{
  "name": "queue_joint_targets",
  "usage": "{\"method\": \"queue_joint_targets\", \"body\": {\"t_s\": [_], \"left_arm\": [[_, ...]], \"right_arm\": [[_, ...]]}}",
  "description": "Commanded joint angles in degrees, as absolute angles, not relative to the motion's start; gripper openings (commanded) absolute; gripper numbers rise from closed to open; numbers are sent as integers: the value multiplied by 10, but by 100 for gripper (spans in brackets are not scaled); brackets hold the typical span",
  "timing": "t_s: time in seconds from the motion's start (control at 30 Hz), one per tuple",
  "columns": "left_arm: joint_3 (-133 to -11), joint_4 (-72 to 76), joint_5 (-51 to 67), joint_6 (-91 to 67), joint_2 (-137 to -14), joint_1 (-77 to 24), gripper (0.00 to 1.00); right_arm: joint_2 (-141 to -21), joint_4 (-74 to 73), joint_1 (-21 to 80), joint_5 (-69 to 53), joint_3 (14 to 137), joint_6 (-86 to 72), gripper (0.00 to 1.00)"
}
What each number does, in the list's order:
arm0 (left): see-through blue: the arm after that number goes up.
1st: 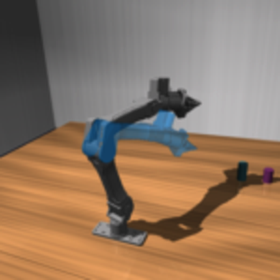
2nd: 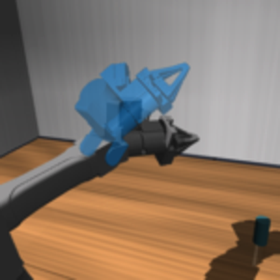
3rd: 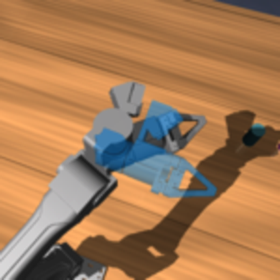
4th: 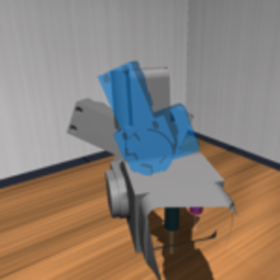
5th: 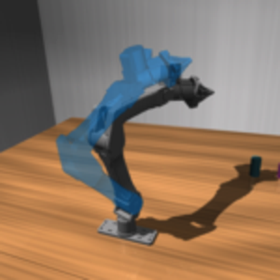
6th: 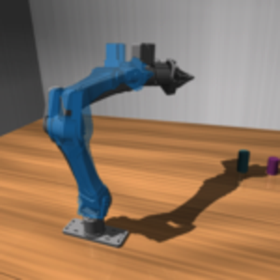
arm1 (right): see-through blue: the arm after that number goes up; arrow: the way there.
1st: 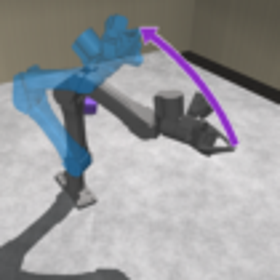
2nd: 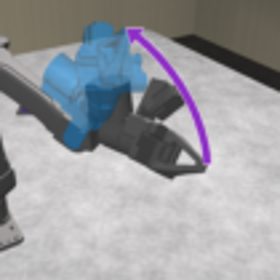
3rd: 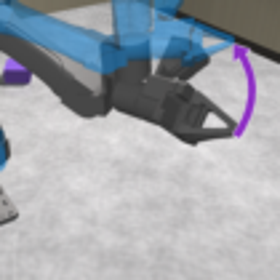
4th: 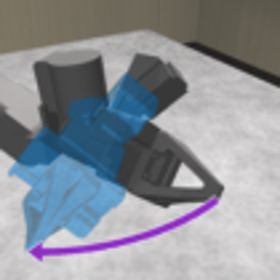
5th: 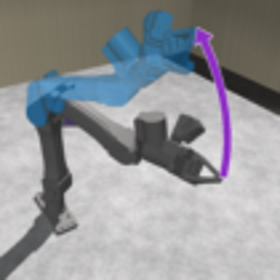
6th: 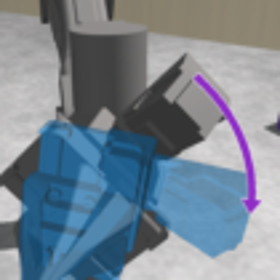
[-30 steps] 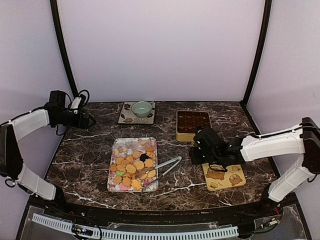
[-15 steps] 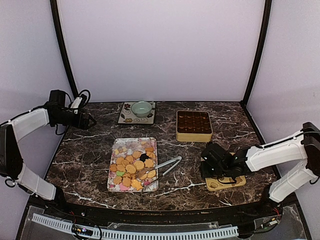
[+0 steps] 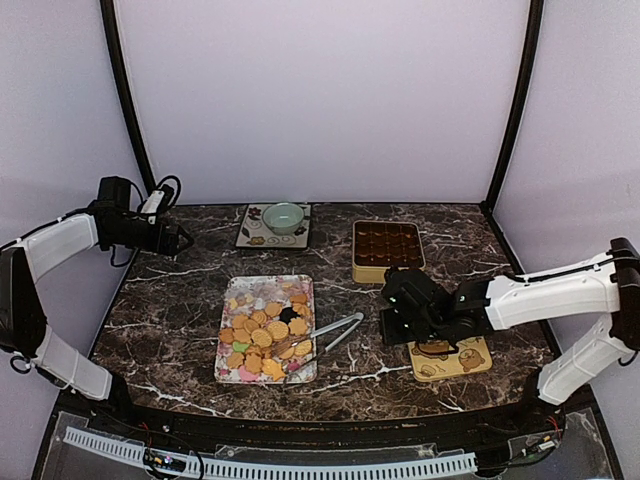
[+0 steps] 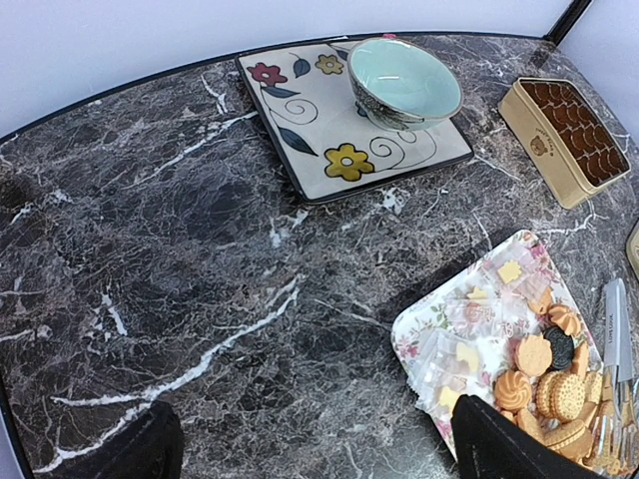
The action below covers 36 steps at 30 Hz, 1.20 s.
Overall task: Pack the cookies
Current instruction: Move the box lid to the corner of the board.
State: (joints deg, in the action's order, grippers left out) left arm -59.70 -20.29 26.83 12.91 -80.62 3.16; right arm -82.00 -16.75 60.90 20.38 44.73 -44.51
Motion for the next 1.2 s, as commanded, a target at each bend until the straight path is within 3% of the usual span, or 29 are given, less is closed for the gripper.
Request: {"method": "queue_joint_targets", "body": {"t_s": [0.0, 0.43, 0.97, 1.03, 1.17], "left_arm": [[-608, -221, 277, 138, -798, 35, 96], [-618, -232, 290, 142, -796, 35, 96], [-622, -239, 301, 149, -801, 35, 96], [-621, -242, 302, 153, -801, 34, 96], [-622, -248, 309, 157, -802, 34, 96]], "right_arm": [[-856, -154, 620, 183, 434, -452, 6], [-866, -167, 610, 211, 347, -530, 1], [-724, -252, 428, 219, 302, -481, 5], [-715, -254, 407, 218, 321, -462, 9], [-734, -243, 382, 208, 420, -412, 31]]}}
